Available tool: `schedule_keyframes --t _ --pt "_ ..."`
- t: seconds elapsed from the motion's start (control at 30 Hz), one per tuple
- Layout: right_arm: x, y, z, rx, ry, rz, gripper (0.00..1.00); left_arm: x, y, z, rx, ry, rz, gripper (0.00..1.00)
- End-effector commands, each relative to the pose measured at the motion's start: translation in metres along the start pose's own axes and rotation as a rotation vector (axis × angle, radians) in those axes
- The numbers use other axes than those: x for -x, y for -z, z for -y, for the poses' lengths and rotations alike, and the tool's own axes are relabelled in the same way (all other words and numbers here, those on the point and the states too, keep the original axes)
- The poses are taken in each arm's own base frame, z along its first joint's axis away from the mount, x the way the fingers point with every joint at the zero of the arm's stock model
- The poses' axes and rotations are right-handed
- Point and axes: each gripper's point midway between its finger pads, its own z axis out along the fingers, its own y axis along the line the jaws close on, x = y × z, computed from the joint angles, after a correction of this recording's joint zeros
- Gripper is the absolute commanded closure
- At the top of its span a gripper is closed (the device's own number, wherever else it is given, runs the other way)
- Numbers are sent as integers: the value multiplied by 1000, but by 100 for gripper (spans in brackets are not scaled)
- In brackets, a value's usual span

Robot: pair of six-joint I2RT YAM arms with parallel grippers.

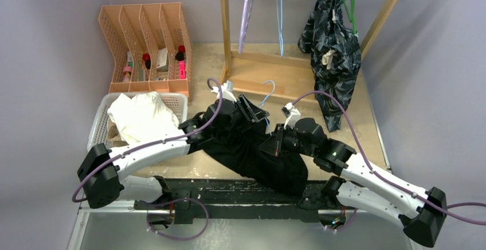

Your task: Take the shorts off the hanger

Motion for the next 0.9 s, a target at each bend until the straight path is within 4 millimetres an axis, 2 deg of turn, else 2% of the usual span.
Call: schedule_keyframes --t 0.0,0.1,0.23,0.27,0.37,0.47,0.53,0.6,0.63,0.7,0.8,0.87 --pt "10 5 -19 86 22 36 100 12 -6 22 -65 45 60 62" --pt "9 7 -21 97 27 32 100 16 -9 15 -23 -3 80 69" --pt "7 10 -30 144 28 24 100 8 -13 13 9 -77 30 80" --pt "7 10 -30 147 28 20 100 7 -14 13 8 -81 23 80" --pt "6 8 -30 149 27 20 100 2 -14 14 -9 -68 3 73" --pt "7 6 -29 141 20 22 100 -4 -15 17 -37 -48 -26 73" --pt "8 5 -28 135 18 28 100 -6 -15 13 -27 -59 -36 78" --pt "10 4 -27 127 18 31 100 -3 -15 2 18 -79 -19 96" --pt "9 3 -26 124 17 27 100 -1 -13 -2 39 -89 -7 100" --pt "8 1 -28 129 19 14 100 6 -9 -6 68 -108 20 100" --pt "6 -1 -23 91 26 -11 92 18 -1 -10 105 -136 70 100" --pt "1 -2 -19 73 26 -36 77 25 5 -12 118 -162 101 100"
